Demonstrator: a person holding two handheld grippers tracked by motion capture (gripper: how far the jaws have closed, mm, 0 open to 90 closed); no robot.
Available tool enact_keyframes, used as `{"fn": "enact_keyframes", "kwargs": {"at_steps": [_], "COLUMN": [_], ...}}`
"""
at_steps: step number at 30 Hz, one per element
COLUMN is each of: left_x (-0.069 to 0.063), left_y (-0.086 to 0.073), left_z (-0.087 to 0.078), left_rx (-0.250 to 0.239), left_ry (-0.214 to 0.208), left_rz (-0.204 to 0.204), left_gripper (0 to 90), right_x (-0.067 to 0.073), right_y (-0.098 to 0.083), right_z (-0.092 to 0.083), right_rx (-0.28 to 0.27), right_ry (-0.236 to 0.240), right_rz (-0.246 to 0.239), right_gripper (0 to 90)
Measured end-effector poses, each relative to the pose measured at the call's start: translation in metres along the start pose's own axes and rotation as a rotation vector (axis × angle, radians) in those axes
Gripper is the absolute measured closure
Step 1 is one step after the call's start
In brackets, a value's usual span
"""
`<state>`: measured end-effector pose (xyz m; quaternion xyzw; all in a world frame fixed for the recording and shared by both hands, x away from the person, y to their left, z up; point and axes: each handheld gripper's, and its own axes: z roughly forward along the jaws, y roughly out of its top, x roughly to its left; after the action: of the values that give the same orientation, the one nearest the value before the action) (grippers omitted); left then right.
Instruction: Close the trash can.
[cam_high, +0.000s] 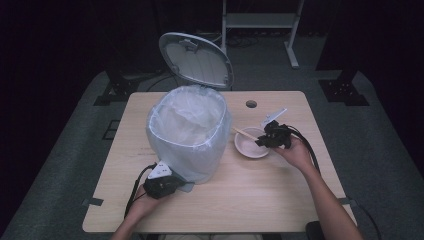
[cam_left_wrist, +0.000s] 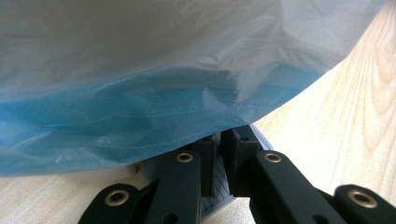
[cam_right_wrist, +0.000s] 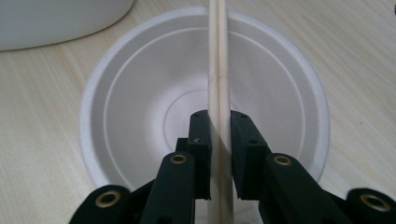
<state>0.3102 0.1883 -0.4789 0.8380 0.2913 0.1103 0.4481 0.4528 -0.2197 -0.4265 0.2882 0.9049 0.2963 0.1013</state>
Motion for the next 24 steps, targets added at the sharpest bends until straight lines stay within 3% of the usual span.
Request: {"fn": "enact_keyframes", "kwargs": {"at_steps": [7,24], "left_x": [0.000,0.000], "left_y": [0.000,0.000], "left_z": [0.000,0.000], "left_rx": [0.001,-0.003], "left_ry": [0.000,-0.002], "left_rz": [-0.001,-0.006], "left_gripper": [84.3,84.3], "right_x": [0.001,0.003], "right_y": [-0.001,-0.003], "right_z": [-0.004,-0.033], "right_rx": [0.004,-0.052], "right_ry": [0.013,0.057], "right_rz": [-0.001,0.012], "right_gripper": [79.2,79.2]}}
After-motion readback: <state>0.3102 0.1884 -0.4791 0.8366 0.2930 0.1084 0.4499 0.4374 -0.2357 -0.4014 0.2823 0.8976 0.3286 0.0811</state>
